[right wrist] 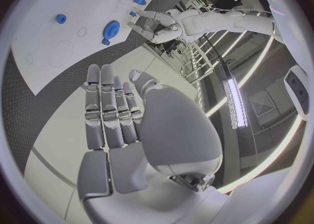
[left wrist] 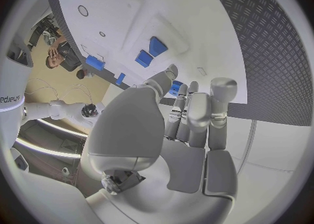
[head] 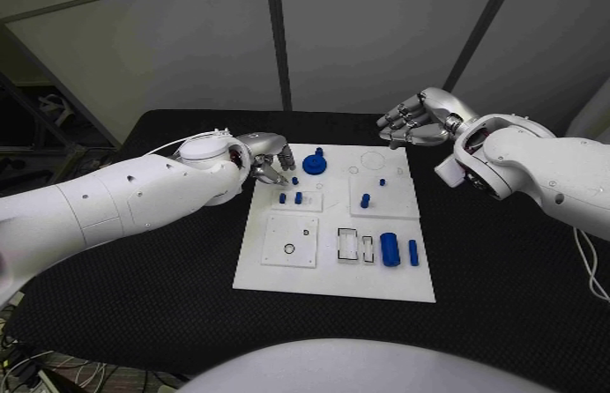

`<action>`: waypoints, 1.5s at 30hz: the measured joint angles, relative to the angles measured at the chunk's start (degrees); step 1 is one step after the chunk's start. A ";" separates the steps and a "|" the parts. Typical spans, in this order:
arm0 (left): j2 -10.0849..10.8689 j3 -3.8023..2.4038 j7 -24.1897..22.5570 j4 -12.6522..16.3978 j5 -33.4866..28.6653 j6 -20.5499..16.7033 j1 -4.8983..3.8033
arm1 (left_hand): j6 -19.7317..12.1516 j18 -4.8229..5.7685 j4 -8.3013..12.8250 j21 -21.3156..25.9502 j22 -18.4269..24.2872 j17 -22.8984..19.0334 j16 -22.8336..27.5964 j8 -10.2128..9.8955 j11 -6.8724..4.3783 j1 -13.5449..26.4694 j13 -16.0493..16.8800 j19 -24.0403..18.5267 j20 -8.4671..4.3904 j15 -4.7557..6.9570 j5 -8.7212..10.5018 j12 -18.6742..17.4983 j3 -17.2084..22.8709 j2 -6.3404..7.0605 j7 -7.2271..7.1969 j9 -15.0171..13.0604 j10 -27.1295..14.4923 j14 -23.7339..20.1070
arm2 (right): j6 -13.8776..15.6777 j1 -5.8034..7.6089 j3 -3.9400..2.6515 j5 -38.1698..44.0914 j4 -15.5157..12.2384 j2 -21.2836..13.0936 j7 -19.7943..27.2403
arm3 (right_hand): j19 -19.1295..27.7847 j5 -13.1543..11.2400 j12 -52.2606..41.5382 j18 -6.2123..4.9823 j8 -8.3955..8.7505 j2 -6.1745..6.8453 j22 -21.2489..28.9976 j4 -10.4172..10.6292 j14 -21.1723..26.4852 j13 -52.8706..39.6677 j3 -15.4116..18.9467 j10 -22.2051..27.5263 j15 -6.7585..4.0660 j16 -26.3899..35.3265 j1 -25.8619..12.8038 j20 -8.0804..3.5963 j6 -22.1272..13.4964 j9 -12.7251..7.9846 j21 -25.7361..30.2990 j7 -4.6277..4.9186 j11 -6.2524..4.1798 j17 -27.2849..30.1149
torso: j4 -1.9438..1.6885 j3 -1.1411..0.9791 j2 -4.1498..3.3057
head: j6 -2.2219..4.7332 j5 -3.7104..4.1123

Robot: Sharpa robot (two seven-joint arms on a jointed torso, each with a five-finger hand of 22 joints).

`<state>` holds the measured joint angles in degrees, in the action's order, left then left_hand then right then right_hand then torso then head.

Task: Assemble the parts on the task board

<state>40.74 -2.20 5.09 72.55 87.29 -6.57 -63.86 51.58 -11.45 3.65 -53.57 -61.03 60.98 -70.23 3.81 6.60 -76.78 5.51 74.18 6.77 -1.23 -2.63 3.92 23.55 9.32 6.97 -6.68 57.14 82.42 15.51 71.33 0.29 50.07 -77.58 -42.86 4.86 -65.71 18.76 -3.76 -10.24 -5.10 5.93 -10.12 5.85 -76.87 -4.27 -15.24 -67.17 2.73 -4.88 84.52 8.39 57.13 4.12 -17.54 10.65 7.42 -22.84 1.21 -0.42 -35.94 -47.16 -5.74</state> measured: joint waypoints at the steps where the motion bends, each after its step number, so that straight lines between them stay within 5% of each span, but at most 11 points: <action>1: 0.15 -0.19 -0.09 0.00 -0.12 -0.23 0.00 | 0.00 0.01 0.00 0.59 0.46 0.00 -0.01 0.00 -0.01 -0.23 0.00 -0.09 0.10 0.00 0.00 0.00 0.00 -0.23 0.00 0.04 -0.01 0.00 | -0.02 0.00 0.00 0.86 -0.14 -0.16 -0.13 | -0.93 0.00 0.00 0.00 0.00 0.00 -0.43 -0.22 -1.17 0.05 0.16 -0.28 -0.36 -0.74 0.00 -0.39 0.38 0.00 -0.81 -0.08 -0.32 -0.38 | 0.01 0.01 0.00 | 0.09 -0.01; 7: 1.78 -0.97 -0.89 0.41 -1.78 -1.87 -0.04 | 2.31 0.01 -0.17 0.85 0.61 -0.13 -0.66 0.97 -0.45 -0.75 0.27 0.13 -0.12 0.04 0.00 2.09 -0.17 -0.75 0.41 0.04 2.43 -0.04 | -0.26 0.00 0.00 9.48 -0.95 -1.65 -1.77 | -6.73 -0.30 -0.26 0.00 -0.21 -0.23 -4.27 -1.74 -7.09 0.08 0.12 -2.14 -2.74 -7.26 0.24 -3.32 2.58 -0.02 -7.38 -1.36 -2.35 -4.53 | 0.04 0.04 0.00 | 0.61 0.28; 10: 3.17 -1.10 -1.46 1.08 -4.58 -2.75 -0.04 | 4.12 0.01 -0.28 0.87 0.55 -14.18 10.43 1.77 -1.36 -0.73 0.81 0.49 -0.48 0.77 0.00 3.97 -0.06 -0.77 1.11 0.04 5.73 -6.26 | -0.38 -0.11 0.07 14.81 -1.99 -2.50 -3.25 | -7.40 -0.63 -0.26 0.00 -0.21 -0.23 -6.46 -2.26 -7.23 0.07 -0.64 -2.76 -3.00 -11.64 0.24 -4.00 3.04 -0.15 -10.52 -1.64 -2.52 -7.67 | 0.04 0.03 -0.01 | 1.04 0.66; 16: 6.70 -1.22 -3.59 3.87 -15.46 -5.17 -0.02 | 6.59 0.01 -0.48 11.18 8.04 -23.53 19.03 2.75 -1.89 -0.37 1.55 -4.45 -1.00 1.12 0.00 6.17 0.81 -1.13 1.63 -0.01 8.63 -10.80 | -0.65 -1.38 0.33 26.42 -5.51 -3.85 -8.23 | -7.41 -3.63 -0.26 0.00 0.50 0.61 -10.13 -2.12 -6.97 0.07 -3.50 -3.24 -3.27 -19.62 -0.60 -4.00 3.92 -0.16 -15.46 -1.99 -2.64 -13.07 | 0.12 -0.04 -0.10 | 2.06 2.76; 24: 10.60 -1.23 -10.16 9.01 -39.10 -9.10 0.79 | 7.19 0.01 -0.72 18.79 13.17 -26.66 23.00 2.90 -1.44 -0.14 1.65 -8.48 -0.71 0.71 0.00 6.72 1.05 -1.36 1.83 0.14 8.18 -13.22 | -1.23 -3.41 0.70 38.45 -7.34 -3.70 -14.38 | -9.14 -5.29 -0.25 0.00 1.02 2.73 -17.66 -1.05 -6.97 0.15 -6.51 -0.05 -3.26 -42.21 -2.72 -3.90 3.64 -0.20 -23.82 -2.27 -2.93 -29.36 | 0.08 -0.04 -0.09 | 2.71 5.01; 31: 12.11 -1.22 -17.15 12.09 -59.56 -10.63 1.37 | 7.19 0.07 -0.88 19.28 13.51 -27.32 23.30 2.90 -1.24 0.09 1.72 -8.89 -0.31 0.32 0.00 6.95 1.20 -2.03 1.83 0.27 7.98 -13.62 | -1.78 -4.45 1.58 43.31 -6.86 -2.31 -16.66 | -9.88 -5.50 -0.25 0.93 1.13 3.41 -25.44 -0.99 -6.96 0.33 -7.41 2.31 -3.26 -49.90 -3.40 -3.39 2.45 -0.20 -30.90 -2.19 -2.39 -34.93 | -0.01 0.02 -0.09 | 2.98 5.74; 32: 12.23 -1.22 -18.12 12.44 -62.24 -10.78 1.43 | 7.19 3.13 -0.88 19.28 13.51 -27.33 23.30 2.90 -1.24 0.09 1.73 -8.89 -0.31 0.32 0.00 6.95 1.20 -2.03 1.83 0.27 7.98 -13.62 | -1.87 -4.58 1.62 43.77 -6.68 -2.06 -16.86 | -10.11 -5.50 -0.25 0.92 1.13 3.41 -26.32 -1.00 -6.96 0.33 -7.41 2.42 -3.26 -50.69 -3.40 -3.37 2.25 -0.20 -31.69 -1.99 -2.29 -35.50 | -0.01 0.03 -0.09 | 3.00 5.75; 36: 12.44 -1.22 -20.43 13.36 -68.86 -11.07 1.52 | 7.19 3.01 -0.88 19.55 13.57 -27.42 23.64 2.90 -1.24 0.09 1.79 -8.99 -0.41 0.49 0.00 7.16 1.20 -2.03 1.83 0.27 7.98 -13.84 | -2.12 -4.92 1.74 44.85 -5.96 -1.22 -17.31 | -10.39 -5.50 -0.25 0.93 1.13 3.41 -29.30 -1.02 -6.96 0.33 -7.73 2.50 -3.26 -53.18 -3.40 -3.08 1.76 -0.20 -34.35 -1.86 -2.21 -37.34 | 0.00 0.03 -0.13 | 2.98 5.64; 38: 12.54 -1.22 -21.26 13.72 -71.03 -11.14 1.56 | 7.19 -0.07 -0.88 19.56 13.61 -27.49 23.64 2.90 -1.24 0.09 1.79 -9.10 -0.52 0.32 0.00 7.16 1.20 -2.03 1.83 0.27 7.98 -14.01 | -2.20 -5.11 1.76 45.24 -5.54 -0.75 -17.45 | -10.50 -5.50 -0.57 0.92 1.13 3.41 -30.41 -1.25 -6.96 0.33 -7.96 2.70 -3.26 -54.09 -3.40 -2.97 1.76 -0.20 -35.35 -1.86 -2.01 -37.97 | 0.01 0.06 -0.14 | 2.92 5.58; 40: 12.62 -1.22 -22.01 14.05 -72.97 -11.16 1.57 | 7.19 -0.05 -0.88 19.72 13.61 -27.52 23.64 2.90 -1.24 0.09 1.83 -9.10 -0.52 0.32 0.00 7.16 1.20 -2.03 1.83 0.27 7.98 -14.02 | -2.26 -5.27 1.78 45.61 -5.08 -0.25 -17.56 | -10.50 -5.50 -0.59 1.83 1.13 3.41 -31.43 -1.16 -6.96 0.33 -8.06 2.70 -3.26 -54.93 -3.40 -2.97 1.58 -0.20 -36.29 -1.69 -2.00 -38.53 | 0.02 0.07 -0.14 | 2.85 5.52; 45: 12.74 -1.22 -23.25 14.52 -75.92 -11.17 1.60 | 7.18 0.03 -0.88 19.72 13.69 -27.61 23.64 2.90 -1.24 0.09 1.87 -9.10 -0.52 0.32 0.00 7.39 1.20 -2.03 1.83 0.33 7.98 -14.01 | -2.41 -5.50 1.80 46.19 -3.86 0.97 -17.64 | -10.91 -5.50 -0.89 1.82 1.13 3.41 -33.72 -1.46 -7.18 0.33 -8.50 2.70 -3.05 -56.40 -3.40 -2.96 1.56 -0.20 -38.32 -1.66 -2.00 -39.67 | 0.01 0.08 -0.15 | 2.70 5.44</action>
<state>53.48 -3.41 -18.16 87.07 11.37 -17.74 -62.26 58.77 -11.42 2.77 -33.85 -47.35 33.37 -46.59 6.71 5.37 -76.69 7.38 65.08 6.26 -0.91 -2.63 11.32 24.75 7.29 8.80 -6.36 65.12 68.41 13.10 65.83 2.09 96.26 -81.44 -41.89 -12.78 -76.62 13.26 -4.64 -8.42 -3.97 9.34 -43.84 4.38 -84.05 -3.94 -23.74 -64.47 -0.31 -61.28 81.12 5.43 58.69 3.92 -55.85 8.99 5.42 -62.51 1.22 -0.34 -36.08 -44.46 -0.30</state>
